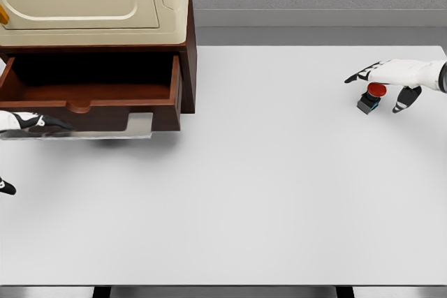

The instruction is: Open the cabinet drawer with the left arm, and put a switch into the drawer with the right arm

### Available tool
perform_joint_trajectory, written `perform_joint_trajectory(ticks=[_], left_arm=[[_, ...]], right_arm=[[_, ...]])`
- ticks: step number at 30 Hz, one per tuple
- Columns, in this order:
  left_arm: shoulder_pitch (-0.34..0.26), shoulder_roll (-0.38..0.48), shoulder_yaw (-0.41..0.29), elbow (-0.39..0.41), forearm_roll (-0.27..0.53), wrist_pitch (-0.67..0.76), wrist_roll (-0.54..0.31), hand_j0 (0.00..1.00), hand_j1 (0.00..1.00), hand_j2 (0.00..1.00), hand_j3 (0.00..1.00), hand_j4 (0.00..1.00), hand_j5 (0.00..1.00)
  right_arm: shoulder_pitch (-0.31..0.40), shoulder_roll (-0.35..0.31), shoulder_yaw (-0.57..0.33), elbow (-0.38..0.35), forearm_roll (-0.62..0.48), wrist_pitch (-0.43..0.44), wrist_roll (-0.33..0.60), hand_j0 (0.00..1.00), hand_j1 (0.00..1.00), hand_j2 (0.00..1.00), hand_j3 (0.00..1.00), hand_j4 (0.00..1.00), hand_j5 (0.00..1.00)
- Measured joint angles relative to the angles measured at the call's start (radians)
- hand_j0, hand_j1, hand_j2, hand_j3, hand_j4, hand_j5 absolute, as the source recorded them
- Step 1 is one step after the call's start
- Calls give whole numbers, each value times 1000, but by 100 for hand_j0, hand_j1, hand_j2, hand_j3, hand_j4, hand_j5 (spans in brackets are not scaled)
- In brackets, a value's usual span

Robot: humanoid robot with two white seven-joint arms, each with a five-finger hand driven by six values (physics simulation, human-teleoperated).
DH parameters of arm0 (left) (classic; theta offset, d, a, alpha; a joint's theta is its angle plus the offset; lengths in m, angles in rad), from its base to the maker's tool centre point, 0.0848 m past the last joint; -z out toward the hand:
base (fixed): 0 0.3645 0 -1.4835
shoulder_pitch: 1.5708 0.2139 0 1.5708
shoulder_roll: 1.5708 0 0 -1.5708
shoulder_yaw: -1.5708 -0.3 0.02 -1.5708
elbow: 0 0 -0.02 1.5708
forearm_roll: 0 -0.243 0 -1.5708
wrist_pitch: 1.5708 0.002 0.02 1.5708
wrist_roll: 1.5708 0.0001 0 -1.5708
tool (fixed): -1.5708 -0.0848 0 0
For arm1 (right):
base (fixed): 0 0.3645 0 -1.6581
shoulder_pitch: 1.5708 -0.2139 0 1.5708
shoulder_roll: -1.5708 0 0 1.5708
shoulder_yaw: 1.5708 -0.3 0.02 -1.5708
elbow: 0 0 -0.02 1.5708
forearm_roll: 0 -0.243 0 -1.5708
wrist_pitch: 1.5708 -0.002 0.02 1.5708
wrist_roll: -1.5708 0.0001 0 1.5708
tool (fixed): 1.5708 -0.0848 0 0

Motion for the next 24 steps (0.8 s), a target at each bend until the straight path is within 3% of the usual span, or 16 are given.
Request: perform_joint_trajectory(ticks=[2, 12, 20, 24], left_arm=[[-3, 3, 6, 0, 17, 0, 0, 100, 100, 100, 100, 100, 100], [-11, 19, 27, -1, 83, -58, 0, 100, 100, 100, 100, 100, 100], [-9, 57, -8, 0, 81, -97, 0, 100, 100, 100, 100, 100, 100], [-9, 58, -30, 0, 50, -100, 0, 100, 100, 100, 100, 100, 100]], right_arm=[[0, 0, 1, 0, 0, 0, 0, 78, 78, 78, 78, 78, 78], [0, 0, 0, 3, -2, 0, 0, 75, 75, 75, 75, 75, 75], [0, 1, 0, 15, -2, 0, 0, 75, 75, 75, 75, 75, 75], [0, 2, 0, 17, -2, 0, 0, 65, 65, 65, 65, 65, 65]])
